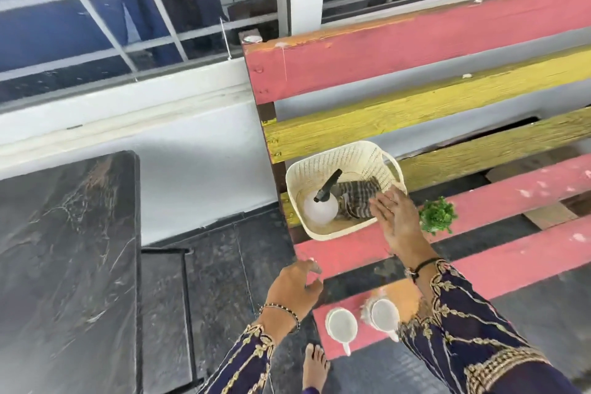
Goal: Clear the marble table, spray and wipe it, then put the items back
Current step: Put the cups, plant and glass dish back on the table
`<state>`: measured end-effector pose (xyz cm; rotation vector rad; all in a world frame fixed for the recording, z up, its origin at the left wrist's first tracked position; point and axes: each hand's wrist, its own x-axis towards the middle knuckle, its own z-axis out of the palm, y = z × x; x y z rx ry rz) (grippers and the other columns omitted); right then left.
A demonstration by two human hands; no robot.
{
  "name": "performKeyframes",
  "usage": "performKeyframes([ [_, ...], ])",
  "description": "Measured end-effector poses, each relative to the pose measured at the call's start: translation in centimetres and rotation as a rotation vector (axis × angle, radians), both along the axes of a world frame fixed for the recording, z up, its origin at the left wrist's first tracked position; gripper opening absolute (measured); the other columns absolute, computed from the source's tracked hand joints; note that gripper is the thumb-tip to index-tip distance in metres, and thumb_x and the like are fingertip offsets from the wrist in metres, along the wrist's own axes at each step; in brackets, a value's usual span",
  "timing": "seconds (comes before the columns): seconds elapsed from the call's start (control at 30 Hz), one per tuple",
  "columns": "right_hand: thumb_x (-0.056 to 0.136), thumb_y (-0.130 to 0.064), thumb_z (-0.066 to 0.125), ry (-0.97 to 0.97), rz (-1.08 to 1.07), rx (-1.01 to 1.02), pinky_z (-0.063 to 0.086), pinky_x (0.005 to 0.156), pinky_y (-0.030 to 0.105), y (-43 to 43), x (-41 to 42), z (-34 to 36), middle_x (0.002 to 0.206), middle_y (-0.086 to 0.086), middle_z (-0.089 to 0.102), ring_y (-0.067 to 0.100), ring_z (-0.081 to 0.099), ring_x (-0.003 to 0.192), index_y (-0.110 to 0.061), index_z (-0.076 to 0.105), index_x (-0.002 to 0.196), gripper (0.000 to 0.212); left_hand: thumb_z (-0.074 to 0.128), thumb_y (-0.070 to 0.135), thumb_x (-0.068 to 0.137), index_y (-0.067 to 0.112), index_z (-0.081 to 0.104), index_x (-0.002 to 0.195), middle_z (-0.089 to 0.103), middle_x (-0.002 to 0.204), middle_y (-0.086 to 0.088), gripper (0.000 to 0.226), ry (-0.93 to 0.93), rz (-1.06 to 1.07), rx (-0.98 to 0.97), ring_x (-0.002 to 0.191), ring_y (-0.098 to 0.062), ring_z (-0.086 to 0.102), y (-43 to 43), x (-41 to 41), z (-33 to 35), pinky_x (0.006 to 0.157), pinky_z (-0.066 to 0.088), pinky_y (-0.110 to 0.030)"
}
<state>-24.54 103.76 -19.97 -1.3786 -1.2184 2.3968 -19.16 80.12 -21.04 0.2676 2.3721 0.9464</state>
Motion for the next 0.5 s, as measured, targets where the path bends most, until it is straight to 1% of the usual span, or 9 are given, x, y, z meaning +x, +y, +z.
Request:
performKeyframes([
  [0.07,0.107,-0.024,0.049,-0.011,0.035,0.005,0.056,0.094,0.034,-0.2,1.8,-1.1,0.134,0.021,0.062,0.030,0.067,0.116,0.000,0.047,0.144,0.044,0.057,0.021,0.081,0.018,0.066,0.108,0.066,0.116,-0.002,0.028,-0.040,-0.021,-0.028,0.108,-0.019,0.061,0.5,0.2,-0.9,0.093,0.049,-0.030],
  [0.13,0.105,-0.022,0.053,-0.040,0.091,0.059,0.057,0.083,0.030,-0.7,3.7,-2.0,0.125,0.019,0.068,0.026,0.071,0.103,-0.002,0.054,0.134,0.035,0.057,0.021,0.083,0.017,0.064,0.113,0.065,0.119,-0.002,0.030,-0.072,-0.070,-0.077,0.108,-0.019,0.061,1.1,0.5,-1.8,0.093,0.048,-0.030],
  [0.23,0.101,-0.014,0.059,-0.127,0.206,0.190,0.057,0.083,0.034,-1.5,6.9,-3.3,0.117,0.021,0.070,0.029,0.068,0.096,-0.010,0.065,0.106,0.009,0.056,0.020,0.086,0.022,0.059,0.123,0.061,0.128,-0.001,0.038,-0.118,-0.150,-0.137,0.114,-0.019,0.058,1.5,1.3,-3.4,0.099,0.045,-0.031],
  [0.27,0.098,-0.011,0.062,-0.154,0.270,0.230,0.057,0.083,0.037,-1.7,8.1,-4.0,0.115,0.023,0.071,0.029,0.068,0.094,-0.013,0.067,0.099,0.005,0.056,0.021,0.087,0.026,0.055,0.128,0.058,0.132,0.000,0.042,-0.142,-0.176,-0.165,0.118,-0.020,0.056,1.7,1.7,-4.1,0.102,0.043,-0.032],
  [0.3,0.096,-0.008,0.065,-0.179,0.352,0.275,0.057,0.084,0.039,-1.9,9.3,-4.6,0.114,0.023,0.071,0.029,0.068,0.094,-0.014,0.068,0.095,0.007,0.055,0.022,0.087,0.029,0.051,0.133,0.055,0.136,0.000,0.046,-0.165,-0.208,-0.195,0.122,-0.020,0.053,1.8,2.1,-4.8,0.104,0.041,-0.034],
  [0.37,0.091,-0.005,0.072,-0.218,0.542,0.391,0.055,0.091,0.042,-2.3,11.9,-6.0,0.111,0.015,0.073,0.028,0.069,0.100,-0.016,0.070,0.099,0.014,0.054,0.024,0.089,0.033,0.041,0.139,0.051,0.140,-0.001,0.052,-0.201,-0.276,-0.258,0.123,-0.023,0.052,2.1,3.1,-6.1,0.105,0.040,-0.039],
  [0.43,0.087,-0.012,0.078,-0.330,0.791,0.605,0.047,0.096,0.033,-2.6,14.2,-7.4,0.114,0.001,0.070,0.022,0.064,0.111,-0.017,0.068,0.115,0.030,0.052,0.028,0.091,0.037,0.034,0.142,0.051,0.138,-0.004,0.054,-0.222,-0.316,-0.309,0.119,-0.027,0.055,2.5,4.1,-7.2,0.102,0.043,-0.042],
  [0.47,0.085,-0.016,0.079,-0.385,0.900,0.728,0.043,0.099,0.032,-2.6,15.2,-8.2,0.121,-0.002,0.066,0.020,0.059,0.118,-0.019,0.065,0.124,0.042,0.050,0.031,0.093,0.040,0.030,0.143,0.052,0.137,-0.006,0.054,-0.223,-0.337,-0.341,0.119,-0.028,0.054,2.7,4.6,-7.7,0.100,0.044,-0.042],
  [0.5,0.084,-0.019,0.079,-0.427,0.992,0.830,0.038,0.105,0.035,-2.6,15.9,-8.8,0.132,-0.002,0.061,0.021,0.051,0.127,-0.021,0.060,0.132,0.053,0.047,0.032,0.094,0.042,0.027,0.143,0.052,0.135,-0.007,0.054,-0.217,-0.356,-0.372,0.118,-0.030,0.054,2.8,5.0,-8.2,0.098,0.046,-0.042],
])
